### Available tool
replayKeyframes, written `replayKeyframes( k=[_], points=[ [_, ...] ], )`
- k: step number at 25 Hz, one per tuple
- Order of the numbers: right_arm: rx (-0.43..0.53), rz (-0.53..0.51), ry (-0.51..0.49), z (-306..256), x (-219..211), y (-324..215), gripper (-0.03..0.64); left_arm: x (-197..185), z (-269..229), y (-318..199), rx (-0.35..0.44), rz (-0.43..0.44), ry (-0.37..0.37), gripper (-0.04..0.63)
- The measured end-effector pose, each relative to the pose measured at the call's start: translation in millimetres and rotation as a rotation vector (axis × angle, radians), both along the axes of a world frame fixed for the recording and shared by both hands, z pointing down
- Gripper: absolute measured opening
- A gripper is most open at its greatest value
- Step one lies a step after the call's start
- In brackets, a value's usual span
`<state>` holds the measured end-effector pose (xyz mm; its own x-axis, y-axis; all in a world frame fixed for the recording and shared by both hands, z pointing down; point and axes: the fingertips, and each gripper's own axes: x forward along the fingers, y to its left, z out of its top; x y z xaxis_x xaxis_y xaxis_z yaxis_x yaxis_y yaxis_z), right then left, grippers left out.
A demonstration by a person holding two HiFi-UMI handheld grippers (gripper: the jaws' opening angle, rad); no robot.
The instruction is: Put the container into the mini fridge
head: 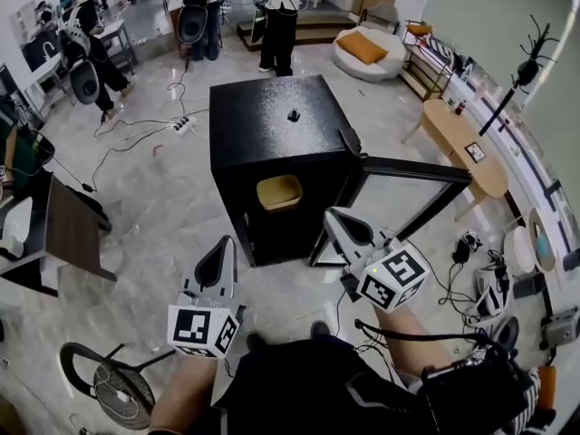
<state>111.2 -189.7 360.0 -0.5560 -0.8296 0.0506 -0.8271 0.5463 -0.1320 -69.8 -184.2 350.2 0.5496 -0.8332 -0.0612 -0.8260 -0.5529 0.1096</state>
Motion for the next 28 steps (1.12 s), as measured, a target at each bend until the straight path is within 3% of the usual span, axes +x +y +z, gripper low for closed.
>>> replayKeyframes(
  k=[4, 10, 28],
  points=[
    [0.005, -0.007, -0.064, -11.6, 7.9, 0.9, 0.015, -0.5, 0.1, 2.0, -0.008, -0.039, 0.015, 0.008],
    [0.021, 0.014, 0.050, -11.9, 16.0, -1.5, 0.015, 5.0, -4.3, 5.7, -0.005, -0.068, 0.001, 0.008],
    [0.025, -0.013, 0.042, -9.5, 23.4, -1.1, 0.015, 8.2, -4.4, 4.2, 0.008, -0.115, -0.023, 0.008]
  ],
)
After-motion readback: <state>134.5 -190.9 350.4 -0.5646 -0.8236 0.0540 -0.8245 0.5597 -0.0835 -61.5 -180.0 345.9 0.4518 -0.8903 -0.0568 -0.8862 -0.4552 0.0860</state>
